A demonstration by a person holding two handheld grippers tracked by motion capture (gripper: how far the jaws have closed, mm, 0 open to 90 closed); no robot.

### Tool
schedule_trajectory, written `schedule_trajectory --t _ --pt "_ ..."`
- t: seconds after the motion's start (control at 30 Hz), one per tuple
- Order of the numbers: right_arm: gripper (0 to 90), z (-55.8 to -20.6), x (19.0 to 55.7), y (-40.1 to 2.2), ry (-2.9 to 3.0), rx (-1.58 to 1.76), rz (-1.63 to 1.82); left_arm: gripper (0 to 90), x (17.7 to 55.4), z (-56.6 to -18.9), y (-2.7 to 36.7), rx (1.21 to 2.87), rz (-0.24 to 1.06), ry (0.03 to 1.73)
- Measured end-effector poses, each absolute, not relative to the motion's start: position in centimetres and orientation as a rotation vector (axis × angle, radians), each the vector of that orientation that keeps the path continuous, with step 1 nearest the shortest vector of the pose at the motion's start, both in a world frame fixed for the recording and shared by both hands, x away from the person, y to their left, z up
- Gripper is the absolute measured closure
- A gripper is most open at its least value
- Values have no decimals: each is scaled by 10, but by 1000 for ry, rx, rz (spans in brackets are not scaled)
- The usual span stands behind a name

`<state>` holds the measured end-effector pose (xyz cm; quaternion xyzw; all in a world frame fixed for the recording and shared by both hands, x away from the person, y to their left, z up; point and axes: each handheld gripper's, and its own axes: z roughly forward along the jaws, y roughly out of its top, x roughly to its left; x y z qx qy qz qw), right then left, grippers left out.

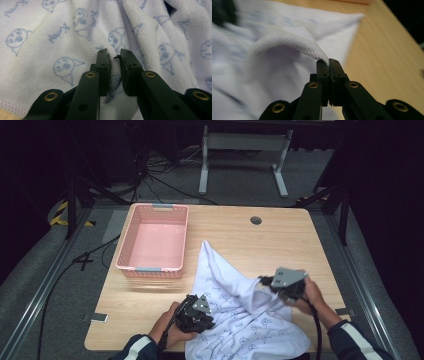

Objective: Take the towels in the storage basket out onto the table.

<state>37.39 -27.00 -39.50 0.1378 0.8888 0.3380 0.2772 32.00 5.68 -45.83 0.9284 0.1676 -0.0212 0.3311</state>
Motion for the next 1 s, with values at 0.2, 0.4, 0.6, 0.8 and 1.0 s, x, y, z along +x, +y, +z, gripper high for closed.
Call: schedule_trajectory --t 0.2,0.4,0.6,0.8,1.0 --pt "877 -400 450 -338 2256 686 780 764 328 -458 56 2427 -54 464" --pt "878 -410 495 -370 2160 868 649 760 333 -458 53 2423 -71 445" --pt "632 -414 531 -393 2004 1119 493 549 343 -455 39 2406 -59 421" --pt "522 -400 503 -388 2105 1155 722 461 377 -434 20 2279 118 485" --pt "517 -400 454 -362 2214 1034 796 494 421 -439 -7 2257 204 597"
